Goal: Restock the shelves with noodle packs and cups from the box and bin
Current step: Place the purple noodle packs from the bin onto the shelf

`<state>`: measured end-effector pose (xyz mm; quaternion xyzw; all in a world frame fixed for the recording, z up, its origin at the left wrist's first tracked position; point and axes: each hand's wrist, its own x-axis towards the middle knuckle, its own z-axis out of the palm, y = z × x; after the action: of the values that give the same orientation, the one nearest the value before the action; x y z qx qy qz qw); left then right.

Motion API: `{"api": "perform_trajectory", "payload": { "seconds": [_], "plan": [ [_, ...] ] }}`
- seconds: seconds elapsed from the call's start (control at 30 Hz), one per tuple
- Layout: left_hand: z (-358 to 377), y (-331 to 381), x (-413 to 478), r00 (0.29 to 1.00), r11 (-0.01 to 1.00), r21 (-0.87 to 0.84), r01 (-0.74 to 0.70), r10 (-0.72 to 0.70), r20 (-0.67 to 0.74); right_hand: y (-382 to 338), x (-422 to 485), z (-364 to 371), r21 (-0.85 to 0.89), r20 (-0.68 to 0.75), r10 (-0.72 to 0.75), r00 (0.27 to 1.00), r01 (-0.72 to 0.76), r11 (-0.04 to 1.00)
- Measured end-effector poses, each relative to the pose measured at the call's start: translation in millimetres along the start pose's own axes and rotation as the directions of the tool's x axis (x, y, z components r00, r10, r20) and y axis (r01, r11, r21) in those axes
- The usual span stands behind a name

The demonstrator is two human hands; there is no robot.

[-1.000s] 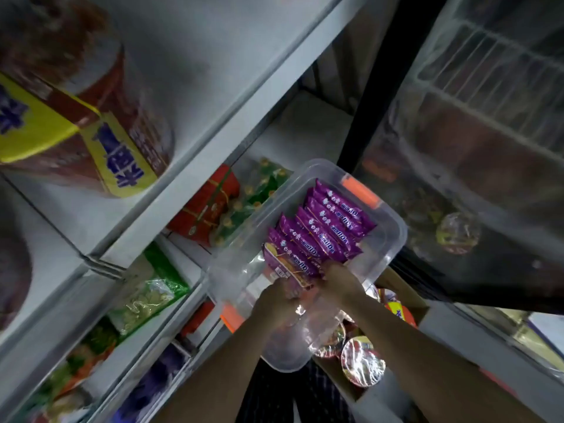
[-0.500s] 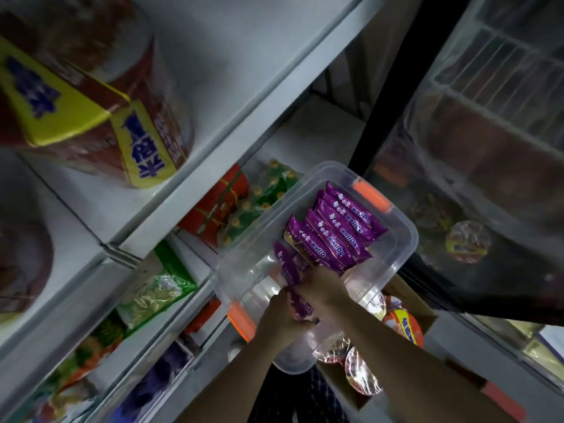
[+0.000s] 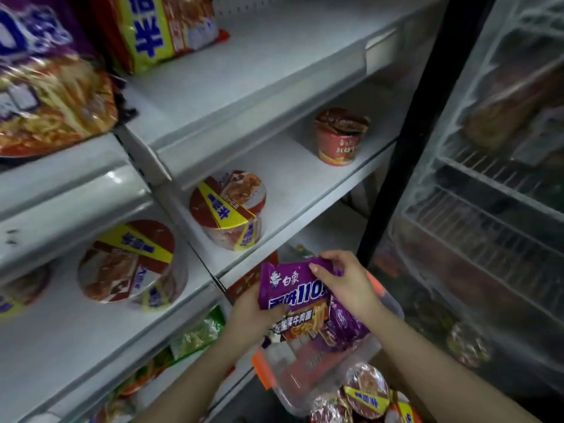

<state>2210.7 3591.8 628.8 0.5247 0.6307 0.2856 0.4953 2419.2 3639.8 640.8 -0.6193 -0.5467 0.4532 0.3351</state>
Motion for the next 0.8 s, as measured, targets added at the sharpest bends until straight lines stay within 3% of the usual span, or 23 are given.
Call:
{"api": "perform_trajectory", "payload": {
  "seconds": [0.1, 0.17, 0.27, 0.33, 0.47, 0.6, 0.7, 0.8],
  "plan": [
    [-49.1, 47.4, -26.0, 0.998, 0.998, -0.047, -0.046, 0.044, -0.043, -42.3, 2.0, -12.9, 0.006, 0.162, -0.047, 0.986, 0.046, 0.999],
    [-78.8, 77.5, -51.4, 0.997, 0.994, -0.086, -0.064, 0.060, -0.056, -78.6, -6.1, -18.8, 0.014, 0.345, -0.079, 0.935, 0.079, 0.997],
    [-121.6, 113.7, -93.4, 0.990, 0.990, -0.091, -0.108, 0.099, -0.099, -126.6, -18.9, -21.6, -0.010, 0.637, -0.113, 0.762, 0.154, 0.988],
    [-149.2, 133.9, -121.1, 0.983, 0.987, -0.058, -0.148, 0.141, -0.119, -159.5, -24.2, -15.0, -0.088, 0.729, -0.104, 0.677, 0.243, 0.966],
    [-200.1, 169.5, -174.9, 0.946, 0.970, -0.017, -0.243, 0.233, -0.228, -242.1, -36.3, 8.8, -0.090, 0.729, -0.259, 0.634, 0.464, 0.881],
    [-256.6, 192.6, -222.0, 0.833, 0.930, -0.035, -0.365, 0.310, -0.459, -329.1, -62.5, 38.4, 0.048, 0.668, -0.454, 0.590, 0.575, 0.817],
    [-306.0, 196.7, -245.8, 0.700, 0.906, 0.035, -0.423, 0.351, -0.623, -380.4, -71.8, 77.2, 0.188, 0.541, -0.620, 0.568, 0.636, 0.748],
    [-348.0, 190.2, -248.4, 0.486, 0.896, 0.078, -0.436, 0.308, -0.818, -420.2, -70.9, 131.7, 0.164, 0.401, -0.704, 0.586, 0.710, 0.684]
  ]
}}
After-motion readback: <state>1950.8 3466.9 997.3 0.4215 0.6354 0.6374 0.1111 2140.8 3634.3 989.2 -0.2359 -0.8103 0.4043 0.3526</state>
